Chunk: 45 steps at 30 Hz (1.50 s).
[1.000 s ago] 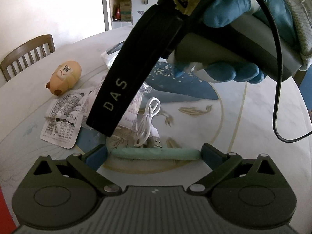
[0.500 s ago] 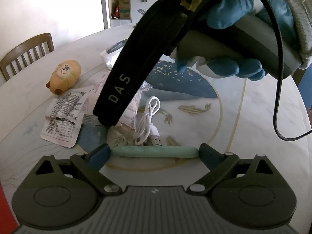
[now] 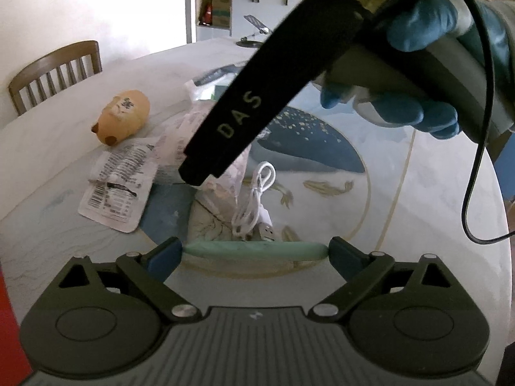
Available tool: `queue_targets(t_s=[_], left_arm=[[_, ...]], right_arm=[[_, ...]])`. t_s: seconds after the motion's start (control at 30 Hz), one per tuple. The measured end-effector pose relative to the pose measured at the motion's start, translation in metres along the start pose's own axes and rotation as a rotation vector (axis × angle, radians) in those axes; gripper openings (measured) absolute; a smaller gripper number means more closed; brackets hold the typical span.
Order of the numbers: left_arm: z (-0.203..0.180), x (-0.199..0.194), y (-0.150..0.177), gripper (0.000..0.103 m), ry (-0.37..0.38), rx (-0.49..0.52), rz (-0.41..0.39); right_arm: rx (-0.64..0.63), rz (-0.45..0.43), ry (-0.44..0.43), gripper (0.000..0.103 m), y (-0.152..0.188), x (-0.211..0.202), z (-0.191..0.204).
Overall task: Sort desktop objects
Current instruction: 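Close the right gripper on the white printed packet, then carry the green stick and white packet with both grippers over the red box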
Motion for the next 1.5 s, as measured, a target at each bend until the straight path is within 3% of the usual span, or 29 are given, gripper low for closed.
queue_targets(t_s=[0.5,0.97,1.5], left_arm=[[0.006,-0.058,-0.012,0.098,-0.045,-0.051,-0.051],[0.012,-0.122,-0.009,0.098,-0.074,-0.134,-0.076],[0.038,-0.207,0.001,0.098,-0.17,-0.229,-0.143]], right_arm=[[-0.013,-0.022,-0.008,0.059,0.002,-0.04,0.009],[-0.058,-0.057,-0.038,0.059,0.005,-0.086,0.049],[-0.112,-0.139,-0.054,0.059,-0.003,-0.134,0.088]])
Point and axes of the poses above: each gripper's, at about its wrist camera, not at the fingertips, and x roughly the way its jaws point, z to its left, y to its underside, the point moved 8 cm from there along x, roughly the way its jaws point, and after that the axes turned 10 degrees about z, right-handed, at the moved point
